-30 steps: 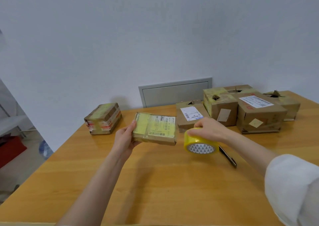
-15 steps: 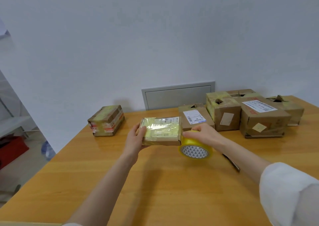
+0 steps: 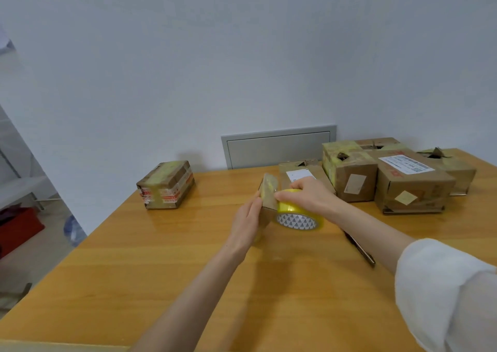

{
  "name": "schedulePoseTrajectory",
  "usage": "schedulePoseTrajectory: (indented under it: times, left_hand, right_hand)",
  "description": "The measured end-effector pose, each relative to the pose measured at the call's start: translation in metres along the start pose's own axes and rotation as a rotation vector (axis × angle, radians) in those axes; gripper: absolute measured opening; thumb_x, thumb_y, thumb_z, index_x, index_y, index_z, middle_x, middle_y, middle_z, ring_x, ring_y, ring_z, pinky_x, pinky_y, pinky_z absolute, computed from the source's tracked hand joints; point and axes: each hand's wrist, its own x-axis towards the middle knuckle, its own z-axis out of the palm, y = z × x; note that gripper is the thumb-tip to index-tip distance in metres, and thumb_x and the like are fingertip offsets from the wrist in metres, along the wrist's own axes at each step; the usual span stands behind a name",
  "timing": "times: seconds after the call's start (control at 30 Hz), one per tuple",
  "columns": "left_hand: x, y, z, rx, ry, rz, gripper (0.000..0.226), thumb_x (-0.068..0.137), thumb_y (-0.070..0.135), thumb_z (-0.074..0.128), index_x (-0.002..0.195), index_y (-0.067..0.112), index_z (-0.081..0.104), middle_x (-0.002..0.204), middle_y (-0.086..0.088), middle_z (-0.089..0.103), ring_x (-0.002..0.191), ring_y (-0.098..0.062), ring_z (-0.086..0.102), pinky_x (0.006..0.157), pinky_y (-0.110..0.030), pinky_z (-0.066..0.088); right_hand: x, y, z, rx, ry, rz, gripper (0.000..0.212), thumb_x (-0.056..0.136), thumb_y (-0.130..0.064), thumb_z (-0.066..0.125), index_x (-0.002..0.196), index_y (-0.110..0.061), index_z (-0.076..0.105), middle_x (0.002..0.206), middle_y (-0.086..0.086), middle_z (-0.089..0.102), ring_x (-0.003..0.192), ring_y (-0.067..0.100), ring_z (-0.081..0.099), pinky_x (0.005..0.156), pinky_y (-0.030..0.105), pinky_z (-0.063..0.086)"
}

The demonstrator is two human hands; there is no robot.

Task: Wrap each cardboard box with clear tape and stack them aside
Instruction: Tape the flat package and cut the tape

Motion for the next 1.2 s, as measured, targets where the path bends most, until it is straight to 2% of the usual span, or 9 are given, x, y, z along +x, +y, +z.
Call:
schedulePoseTrajectory:
  times: [0.07,0.23,0.4,0.6,0.7,0.8,0.9,1.03,1.2]
  left_hand:
    - [0.001,0.006,-0.003,-0.012,0.0,0.082,0.038,0.102,0.019,0.037,0.137,0.028,0.048,0.12,0.017,0.058,0.11,0.0,0.054,0.088,-0.014,0.046]
    - [0.009,0.018,-0.019,-0.125,-0.059,0.075,0.045,0.098,0.012,0.045,0.142,0.022,0.044,0.137,0.009,0.053,0.122,-0.008,0.052,0.104,-0.031,0.044]
    - [0.011,0.024,-0.026,0.077,-0.15,0.072,0.067,0.087,0.014,0.067,0.145,0.027,0.037,0.124,0.017,0.054,0.108,-0.003,0.056,0.084,-0.018,0.051]
    - [0.013,0.019,-0.038,0.259,-0.14,-0.019,0.059,0.089,0.017,0.062,0.143,0.024,0.041,0.114,0.009,0.06,0.105,-0.007,0.057,0.084,-0.019,0.049]
    - [0.017,0.022,-0.041,0.245,-0.098,-0.094,0.048,0.094,0.03,0.054,0.141,0.026,0.044,0.116,0.004,0.06,0.107,-0.014,0.056,0.09,-0.032,0.05]
    - [0.019,0.02,-0.046,0.186,-0.088,-0.134,0.039,0.098,0.035,0.048,0.134,0.022,0.052,0.11,0.004,0.064,0.101,-0.013,0.059,0.087,-0.032,0.051]
    - [0.019,0.015,-0.049,0.177,-0.085,-0.123,0.037,0.1,0.036,0.045,0.133,0.022,0.052,0.11,0.004,0.065,0.1,-0.011,0.06,0.084,-0.031,0.053]
    - [0.024,0.006,-0.048,0.253,0.003,-0.066,0.047,0.1,0.035,0.045,0.145,0.026,0.036,0.138,-0.002,0.051,0.123,-0.021,0.05,0.098,-0.043,0.049]
    - [0.026,0.001,-0.046,0.283,0.001,0.017,0.04,0.099,0.03,0.046,0.138,0.038,0.045,0.138,-0.001,0.051,0.124,-0.023,0.049,0.1,-0.048,0.046]
  right_hand:
    - [0.001,-0.005,-0.002,-0.018,-0.009,0.002,0.049,0.081,-0.053,0.067,0.101,-0.009,0.068,0.1,0.002,0.065,0.098,0.021,0.061,0.08,0.037,0.048]
    - [0.005,-0.026,-0.012,-0.134,0.042,-0.051,0.052,0.078,-0.055,0.067,0.085,-0.003,0.07,0.094,0.009,0.07,0.082,0.023,0.066,0.071,0.039,0.053]
    - [0.012,-0.042,-0.02,-0.224,-0.042,0.011,0.048,0.077,-0.059,0.066,0.074,-0.011,0.064,0.064,0.001,0.056,0.057,0.015,0.052,0.058,0.029,0.041]
    - [0.009,-0.032,-0.008,0.028,-0.188,0.159,0.046,0.079,-0.046,0.07,0.108,-0.017,0.051,0.099,0.002,0.055,0.091,0.018,0.055,0.077,0.033,0.05]
    - [0.011,-0.035,-0.002,0.012,-0.154,0.086,0.04,0.08,-0.045,0.069,0.103,-0.012,0.062,0.09,0.002,0.06,0.077,0.014,0.056,0.08,0.036,0.052]
    - [0.012,-0.04,0.004,0.039,-0.16,0.035,0.042,0.079,-0.051,0.07,0.09,-0.01,0.069,0.086,0.006,0.07,0.073,0.018,0.063,0.069,0.032,0.051]
    - [0.009,-0.036,0.007,0.154,-0.166,0.022,0.05,0.078,-0.055,0.07,0.096,-0.007,0.071,0.089,0.008,0.074,0.078,0.02,0.068,0.077,0.036,0.055]
    - [-0.001,-0.011,0.006,0.379,-0.21,-0.027,0.028,0.085,-0.044,0.066,0.095,-0.019,0.069,0.093,0.004,0.072,0.089,0.021,0.067,0.084,0.034,0.052]
    - [-0.005,0.004,0.004,0.398,-0.17,-0.064,0.022,0.089,-0.041,0.063,0.086,-0.019,0.067,0.083,0.0,0.068,0.08,0.015,0.063,0.081,0.033,0.051]
